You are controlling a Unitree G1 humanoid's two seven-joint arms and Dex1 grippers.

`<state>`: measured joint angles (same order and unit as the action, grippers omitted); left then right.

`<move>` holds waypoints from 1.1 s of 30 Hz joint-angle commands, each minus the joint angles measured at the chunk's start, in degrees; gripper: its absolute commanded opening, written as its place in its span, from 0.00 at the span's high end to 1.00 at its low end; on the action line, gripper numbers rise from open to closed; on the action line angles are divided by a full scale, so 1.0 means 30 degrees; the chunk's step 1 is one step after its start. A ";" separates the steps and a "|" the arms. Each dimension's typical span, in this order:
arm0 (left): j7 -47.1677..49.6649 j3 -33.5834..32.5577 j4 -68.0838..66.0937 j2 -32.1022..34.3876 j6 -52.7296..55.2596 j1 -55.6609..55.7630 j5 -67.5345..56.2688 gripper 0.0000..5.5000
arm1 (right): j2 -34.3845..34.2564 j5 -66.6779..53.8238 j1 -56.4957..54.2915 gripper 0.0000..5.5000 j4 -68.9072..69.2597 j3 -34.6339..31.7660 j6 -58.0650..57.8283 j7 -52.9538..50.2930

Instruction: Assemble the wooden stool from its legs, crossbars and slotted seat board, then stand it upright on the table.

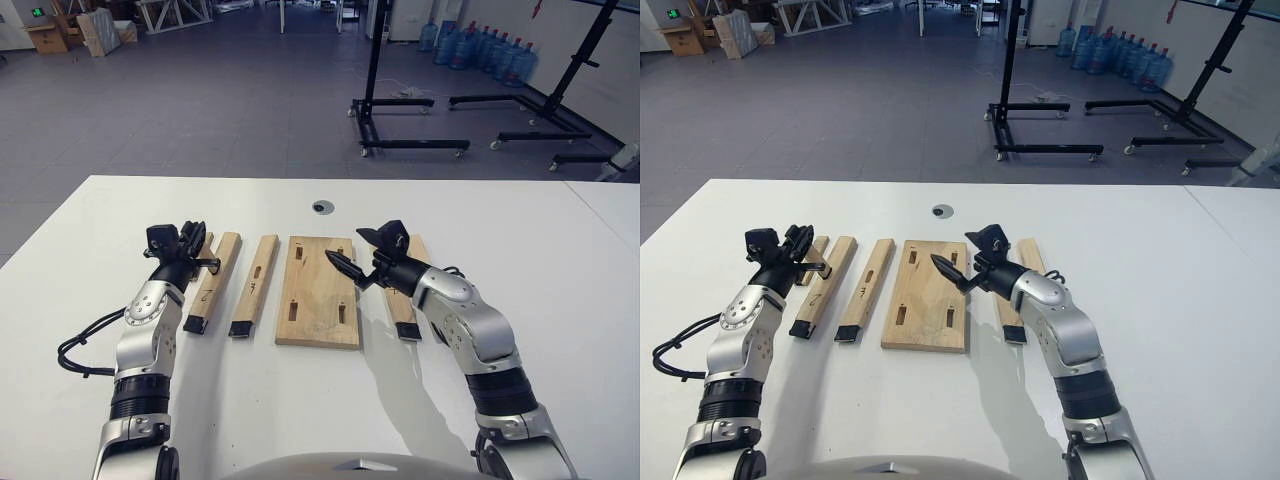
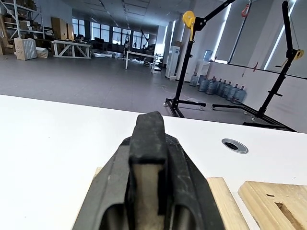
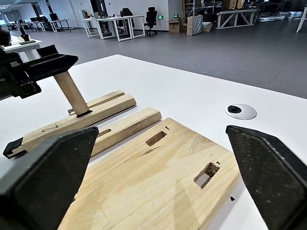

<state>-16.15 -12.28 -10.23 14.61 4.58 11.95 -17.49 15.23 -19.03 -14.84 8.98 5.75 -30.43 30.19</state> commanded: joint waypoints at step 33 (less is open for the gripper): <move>0.1636 -0.0550 0.5004 0.1057 0.4360 -0.0188 0.0436 0.51 | -0.0246 0.0402 -0.0419 0.11 -0.0575 0.0291 0.0556 -0.0167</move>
<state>-12.76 -12.42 -0.09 16.19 12.73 10.04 -15.16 14.75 -18.11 -14.94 7.56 6.44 -29.23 29.82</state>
